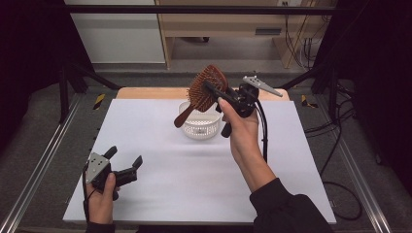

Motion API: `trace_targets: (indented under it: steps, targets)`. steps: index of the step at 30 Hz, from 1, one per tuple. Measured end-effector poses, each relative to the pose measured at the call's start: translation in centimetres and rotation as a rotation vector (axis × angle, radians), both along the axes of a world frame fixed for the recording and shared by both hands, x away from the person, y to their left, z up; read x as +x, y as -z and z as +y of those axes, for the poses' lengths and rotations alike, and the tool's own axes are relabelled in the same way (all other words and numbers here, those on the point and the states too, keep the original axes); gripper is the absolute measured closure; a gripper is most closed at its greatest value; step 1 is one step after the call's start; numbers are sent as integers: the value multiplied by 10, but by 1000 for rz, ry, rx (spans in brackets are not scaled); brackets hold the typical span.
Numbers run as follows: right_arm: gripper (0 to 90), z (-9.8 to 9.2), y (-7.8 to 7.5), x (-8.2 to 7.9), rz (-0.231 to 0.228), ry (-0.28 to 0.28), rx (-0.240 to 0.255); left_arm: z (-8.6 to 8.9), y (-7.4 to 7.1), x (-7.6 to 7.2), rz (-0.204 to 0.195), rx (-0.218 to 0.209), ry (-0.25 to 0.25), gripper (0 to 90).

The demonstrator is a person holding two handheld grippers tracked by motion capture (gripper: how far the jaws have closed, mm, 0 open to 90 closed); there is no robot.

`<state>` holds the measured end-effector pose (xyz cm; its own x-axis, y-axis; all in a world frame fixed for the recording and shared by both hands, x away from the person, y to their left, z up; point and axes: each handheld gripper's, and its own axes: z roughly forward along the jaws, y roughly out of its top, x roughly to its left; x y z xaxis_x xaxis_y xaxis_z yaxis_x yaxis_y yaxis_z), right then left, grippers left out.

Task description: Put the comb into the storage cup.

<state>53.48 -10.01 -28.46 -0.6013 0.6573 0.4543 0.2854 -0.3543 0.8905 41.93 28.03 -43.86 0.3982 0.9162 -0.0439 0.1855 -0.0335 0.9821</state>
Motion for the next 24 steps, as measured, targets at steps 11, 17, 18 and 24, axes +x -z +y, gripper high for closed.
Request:
trace_targets:
  steps: [11,17,18,24]
  targets:
    - [522,-8,-7,10,1,37,9,-1,0,0,-2,13,5,18]
    - [522,-12,-7,14,9,56,13,-1,-1,0,-6,16,6,18]
    - [522,-12,-7,14,10,58,13,-1,-1,0,-7,16,5,18]
    - [522,-14,-6,19,10,72,2,0,-1,0,-6,11,2,19]
